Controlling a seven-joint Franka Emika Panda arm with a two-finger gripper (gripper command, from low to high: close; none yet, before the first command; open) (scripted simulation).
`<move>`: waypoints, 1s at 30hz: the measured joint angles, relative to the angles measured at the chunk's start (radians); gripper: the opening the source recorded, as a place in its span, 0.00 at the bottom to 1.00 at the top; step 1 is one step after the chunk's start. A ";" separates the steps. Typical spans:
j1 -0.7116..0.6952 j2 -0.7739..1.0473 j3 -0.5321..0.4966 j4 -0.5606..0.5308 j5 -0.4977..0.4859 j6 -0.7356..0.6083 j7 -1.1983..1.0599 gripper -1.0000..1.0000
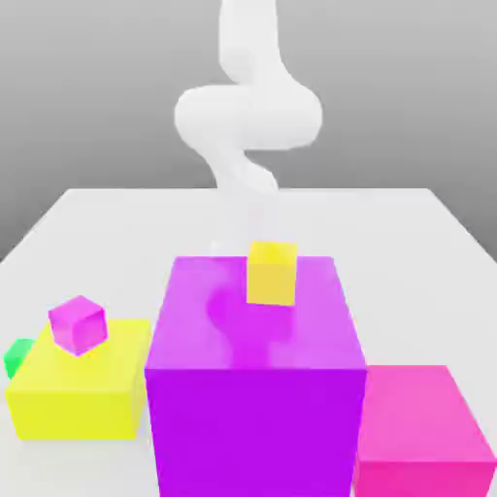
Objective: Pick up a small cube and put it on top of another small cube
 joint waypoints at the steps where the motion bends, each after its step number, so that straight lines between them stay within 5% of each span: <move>1: 0.015 0.039 0.004 0.006 0.000 0.009 -0.020 0.50; 17: 0.204 0.622 0.114 0.093 -0.023 0.135 -0.300 0.50; 30: 0.352 1.101 0.192 0.166 -0.147 0.232 -0.453 0.50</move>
